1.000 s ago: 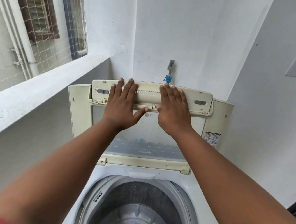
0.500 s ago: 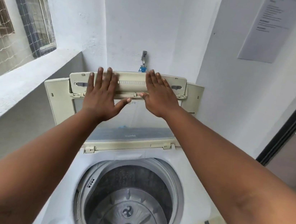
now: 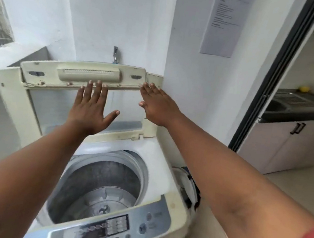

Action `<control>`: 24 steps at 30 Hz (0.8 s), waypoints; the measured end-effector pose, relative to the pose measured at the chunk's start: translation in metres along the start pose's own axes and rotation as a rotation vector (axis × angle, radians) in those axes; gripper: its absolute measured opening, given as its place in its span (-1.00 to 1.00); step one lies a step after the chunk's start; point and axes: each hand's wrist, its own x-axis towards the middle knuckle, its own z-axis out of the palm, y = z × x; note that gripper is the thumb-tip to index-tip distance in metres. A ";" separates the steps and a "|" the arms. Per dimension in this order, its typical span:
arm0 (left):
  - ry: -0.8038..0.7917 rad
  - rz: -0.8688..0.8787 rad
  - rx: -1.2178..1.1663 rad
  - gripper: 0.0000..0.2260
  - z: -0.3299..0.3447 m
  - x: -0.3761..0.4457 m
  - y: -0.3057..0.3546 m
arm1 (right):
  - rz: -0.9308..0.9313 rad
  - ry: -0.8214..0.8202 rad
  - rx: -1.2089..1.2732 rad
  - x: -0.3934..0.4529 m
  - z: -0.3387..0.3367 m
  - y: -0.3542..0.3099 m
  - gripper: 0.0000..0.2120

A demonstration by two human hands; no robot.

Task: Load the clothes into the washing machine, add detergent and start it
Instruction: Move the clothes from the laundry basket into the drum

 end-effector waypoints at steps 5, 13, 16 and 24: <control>-0.052 0.049 -0.083 -0.12 -0.001 0.000 0.125 | 0.048 -0.028 -0.011 -0.074 0.001 0.091 -0.47; -0.244 0.187 -0.127 -0.15 0.053 -0.021 0.298 | 0.133 -0.225 0.030 -0.161 0.065 0.198 -0.46; -0.314 0.162 -0.117 -0.21 0.084 -0.016 0.318 | 0.140 -0.284 0.070 -0.165 0.103 0.217 -0.46; -0.573 0.137 -0.168 -0.26 0.195 -0.008 0.365 | 0.128 -0.515 0.142 -0.167 0.195 0.263 -0.45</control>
